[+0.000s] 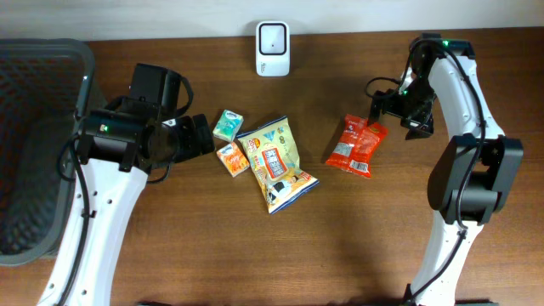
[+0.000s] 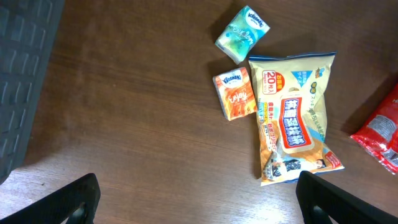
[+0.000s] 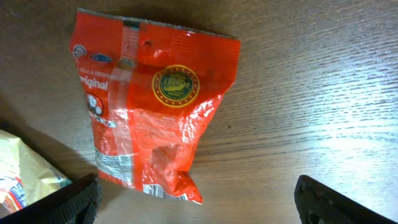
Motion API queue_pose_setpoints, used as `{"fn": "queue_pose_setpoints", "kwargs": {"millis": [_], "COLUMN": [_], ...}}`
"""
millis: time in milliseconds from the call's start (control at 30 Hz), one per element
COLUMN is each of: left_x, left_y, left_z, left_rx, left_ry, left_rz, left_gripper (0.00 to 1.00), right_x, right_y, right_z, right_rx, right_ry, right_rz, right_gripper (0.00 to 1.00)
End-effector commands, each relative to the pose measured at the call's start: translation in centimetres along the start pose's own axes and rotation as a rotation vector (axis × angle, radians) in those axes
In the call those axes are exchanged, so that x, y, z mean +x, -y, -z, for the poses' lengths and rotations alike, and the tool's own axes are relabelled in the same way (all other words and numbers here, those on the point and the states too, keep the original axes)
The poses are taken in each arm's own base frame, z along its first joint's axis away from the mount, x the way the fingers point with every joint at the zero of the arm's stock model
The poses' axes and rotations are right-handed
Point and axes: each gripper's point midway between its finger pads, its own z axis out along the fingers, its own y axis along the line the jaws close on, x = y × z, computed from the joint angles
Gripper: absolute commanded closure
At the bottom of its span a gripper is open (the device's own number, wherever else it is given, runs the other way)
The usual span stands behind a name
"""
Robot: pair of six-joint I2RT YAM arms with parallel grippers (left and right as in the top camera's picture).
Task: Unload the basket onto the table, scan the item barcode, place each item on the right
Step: 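Hover the right gripper above the red bag and reposition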
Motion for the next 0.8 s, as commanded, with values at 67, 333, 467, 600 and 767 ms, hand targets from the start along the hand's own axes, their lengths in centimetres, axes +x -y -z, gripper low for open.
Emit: {"fn": "queue_pose_setpoints", "kwargs": {"millis": [67, 333, 467, 600, 767], "left_x": [0.0, 0.0, 0.0, 0.0, 0.0], "left_y": [0.0, 0.0, 0.0, 0.0, 0.0], "left_z": [-0.1, -0.1, -0.1, -0.1, -0.1], "left_rx": [-0.004, -0.004, -0.004, -0.004, -0.004], "left_ry": [-0.001, -0.001, -0.001, -0.001, -0.001], "left_rz": [0.011, 0.011, 0.011, 0.011, 0.011], "left_gripper": [0.01, 0.01, 0.01, 0.01, 0.01], "right_x": [1.5, 1.7, 1.2, 0.9, 1.5], "right_y": [-1.9, -6.2, -7.0, -7.0, -6.4], "right_z": [-0.2, -2.3, -2.5, -3.1, -3.8], "right_rx": [0.026, 0.037, 0.015, 0.012, 0.03], "right_ry": [-0.024, 0.016, 0.041, 0.055, 0.025], "right_rz": [0.159, 0.284, 0.3, 0.302, 0.254], "right_gripper": [0.01, 0.01, 0.02, 0.01, 0.22]}}
